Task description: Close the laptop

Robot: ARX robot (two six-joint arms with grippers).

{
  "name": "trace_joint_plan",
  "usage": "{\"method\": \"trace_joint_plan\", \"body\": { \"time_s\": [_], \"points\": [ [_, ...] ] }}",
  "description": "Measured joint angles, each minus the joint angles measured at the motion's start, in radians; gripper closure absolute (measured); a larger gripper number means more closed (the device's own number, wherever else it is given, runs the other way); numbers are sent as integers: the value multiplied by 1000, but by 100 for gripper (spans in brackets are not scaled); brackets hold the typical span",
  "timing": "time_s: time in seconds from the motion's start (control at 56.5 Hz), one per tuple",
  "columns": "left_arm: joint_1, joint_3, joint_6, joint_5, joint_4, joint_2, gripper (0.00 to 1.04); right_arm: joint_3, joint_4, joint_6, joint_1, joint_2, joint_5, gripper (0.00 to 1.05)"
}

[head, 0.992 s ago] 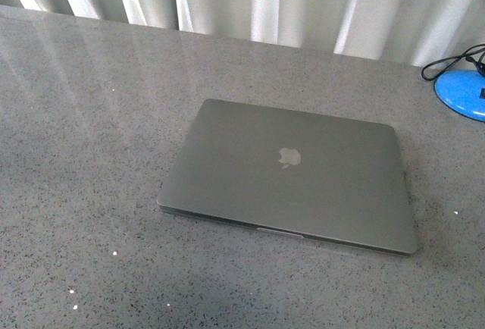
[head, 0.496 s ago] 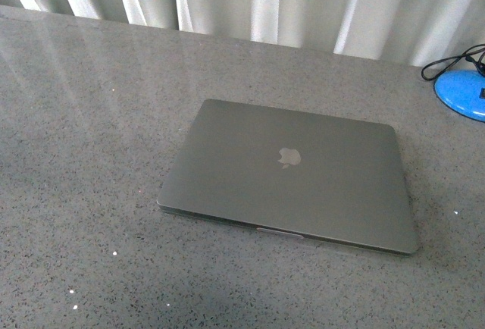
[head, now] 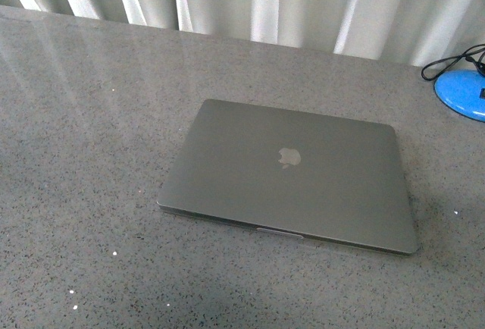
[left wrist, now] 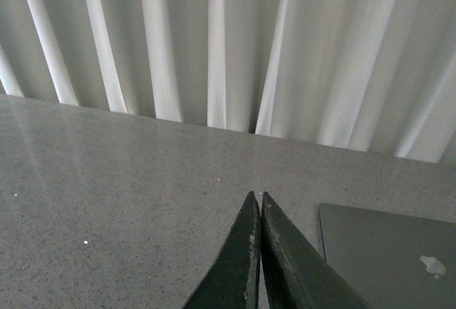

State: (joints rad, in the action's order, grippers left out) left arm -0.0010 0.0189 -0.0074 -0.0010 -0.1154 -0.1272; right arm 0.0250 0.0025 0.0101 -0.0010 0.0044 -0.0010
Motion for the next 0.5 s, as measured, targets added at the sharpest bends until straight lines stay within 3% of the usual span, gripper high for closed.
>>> {"method": "trace_joint_plan", "body": {
  "time_s": [0.089, 0.142, 0.496],
  "points": [
    [0, 0, 0, -1, 106, 98, 101, 0, 0, 1, 0, 0, 0, 103],
    [0, 0, 0, 1, 109, 121, 97, 0, 0, 0, 0, 0, 0, 93],
    [0, 0, 0, 1, 114, 123, 36, 0, 0, 0, 0, 0, 0, 34]
  ]
}}
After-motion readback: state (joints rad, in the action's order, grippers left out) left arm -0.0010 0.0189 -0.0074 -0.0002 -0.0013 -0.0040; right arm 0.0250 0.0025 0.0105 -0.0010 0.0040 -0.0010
